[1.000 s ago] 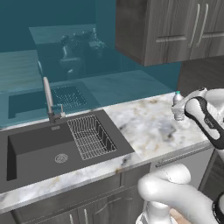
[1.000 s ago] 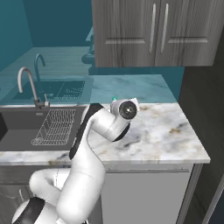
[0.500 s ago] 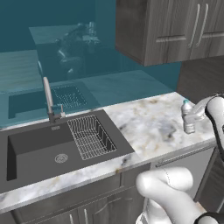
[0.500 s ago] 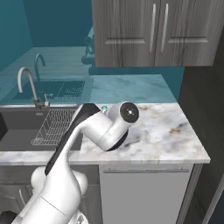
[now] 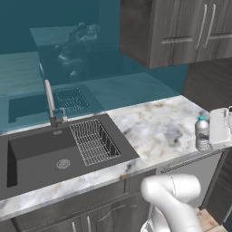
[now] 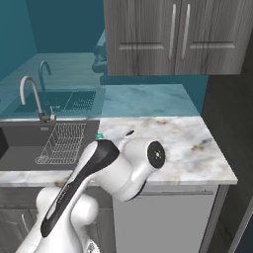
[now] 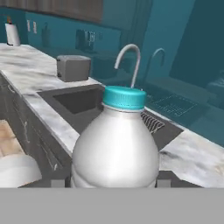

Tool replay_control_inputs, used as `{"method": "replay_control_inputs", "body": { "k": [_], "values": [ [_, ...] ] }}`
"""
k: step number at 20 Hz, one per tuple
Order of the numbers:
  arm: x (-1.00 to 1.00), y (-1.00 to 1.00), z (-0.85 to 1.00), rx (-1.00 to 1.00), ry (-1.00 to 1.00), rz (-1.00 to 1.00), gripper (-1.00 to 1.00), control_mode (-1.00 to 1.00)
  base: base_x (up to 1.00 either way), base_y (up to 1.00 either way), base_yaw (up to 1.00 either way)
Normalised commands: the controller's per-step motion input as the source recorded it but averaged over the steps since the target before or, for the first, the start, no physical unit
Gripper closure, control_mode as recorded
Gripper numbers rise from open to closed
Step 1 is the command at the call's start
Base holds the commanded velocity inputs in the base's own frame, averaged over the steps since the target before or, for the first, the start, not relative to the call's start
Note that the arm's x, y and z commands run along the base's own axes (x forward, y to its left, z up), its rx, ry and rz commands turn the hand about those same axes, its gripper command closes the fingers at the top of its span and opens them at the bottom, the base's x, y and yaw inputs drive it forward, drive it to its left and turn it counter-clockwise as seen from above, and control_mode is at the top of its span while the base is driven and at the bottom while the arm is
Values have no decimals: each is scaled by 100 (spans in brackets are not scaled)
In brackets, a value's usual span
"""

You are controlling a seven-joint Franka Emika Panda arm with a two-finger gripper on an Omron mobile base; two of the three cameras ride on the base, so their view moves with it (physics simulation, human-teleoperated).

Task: Take the bottled waters from the counter and place them in the freezer to freeze. Close the freezer door after placing the bottles.

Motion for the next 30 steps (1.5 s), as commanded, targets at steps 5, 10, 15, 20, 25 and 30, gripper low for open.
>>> {"method": "replay_control_inputs", "body": {
  "k": [5,10,15,20,25,30],
  "values": [
    [-43,-13,6,16,-33,-1,100,-100,0,0,0],
    [-24,0,0,29,-9,-16,100,-100,0,0,0],
    [-14,1,3,26,15,-11,100,-100,0,0,0],
    [0,3,9,1,27,-3,100,-100,0,0,0],
    [0,0,-10,-5,7,-1,100,-100,0,0,0],
    [0,0,-13,-1,0,0,100,-100,0,0,0]
  ]
}}
